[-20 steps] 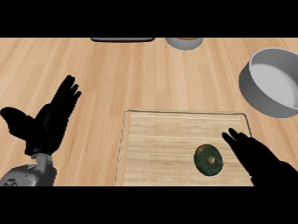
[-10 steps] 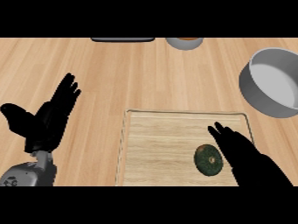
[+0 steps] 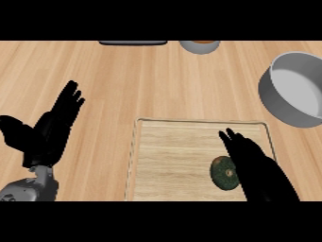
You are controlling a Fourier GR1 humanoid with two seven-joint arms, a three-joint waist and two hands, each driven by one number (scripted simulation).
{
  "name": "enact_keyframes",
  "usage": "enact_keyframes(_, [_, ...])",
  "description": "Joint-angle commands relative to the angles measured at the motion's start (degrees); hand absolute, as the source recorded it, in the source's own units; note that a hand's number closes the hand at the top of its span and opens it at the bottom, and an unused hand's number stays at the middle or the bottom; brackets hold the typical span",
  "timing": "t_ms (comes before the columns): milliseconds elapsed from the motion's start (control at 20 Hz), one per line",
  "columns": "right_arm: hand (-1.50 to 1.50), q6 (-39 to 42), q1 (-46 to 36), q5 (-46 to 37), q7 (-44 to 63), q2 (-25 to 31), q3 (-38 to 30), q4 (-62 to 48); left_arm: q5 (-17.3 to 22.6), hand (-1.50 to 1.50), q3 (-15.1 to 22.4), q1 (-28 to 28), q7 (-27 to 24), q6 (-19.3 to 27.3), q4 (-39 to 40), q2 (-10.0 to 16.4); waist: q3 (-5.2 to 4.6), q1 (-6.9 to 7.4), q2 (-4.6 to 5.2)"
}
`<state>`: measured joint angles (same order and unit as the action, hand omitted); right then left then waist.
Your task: Pick the squash from the tray and place it in the pot
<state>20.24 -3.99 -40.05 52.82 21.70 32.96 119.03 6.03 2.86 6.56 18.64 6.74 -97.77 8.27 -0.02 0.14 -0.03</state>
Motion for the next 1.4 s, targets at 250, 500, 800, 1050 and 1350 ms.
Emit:
enact_keyframes(250, [-1.5, 5.09, -4.77, -4.81, 0.84, -7.16, 0.8, -11.24, -1.36, 0.0, 0.46, 0.49, 2.06, -0.12, -2.41, -1.18, 0.01, 0.14, 0.04])
enact_keyframes(500, [-1.5, 5.71, 0.13, -7.98, 0.53, -5.37, 1.43, -10.44, 0.85, 0.0, -3.82, 2.7, -0.87, -2.48, 3.52, 0.07, 0.0, -0.19, 0.04])
enact_keyframes(800, [-1.5, 3.66, 1.23, -9.56, -7.28, -5.28, -2.68, -16.47, -0.99, 0.0, -1.71, 1.78, 0.31, -1.4, 1.68, -2.6, 0.02, -0.17, 0.03])
enact_keyframes(1050, [1.5, 2.14, 3.24, -9.61, -12.59, -5.66, -1.27, -13.51, -1.9, 0.0, -1.2, -0.82, 2.18, -1.9, -2.76, -1.86, 0.04, -0.08, -0.04])
enact_keyframes(1350, [1.5, 0.78, 0.84, -13.22, -16.33, -8.61, -1.81, -15.64, -0.9, 0.0, -3.53, 3.0, 2.66, -3.16, 1.77, -1.71, 0.02, -0.2, 0.01])
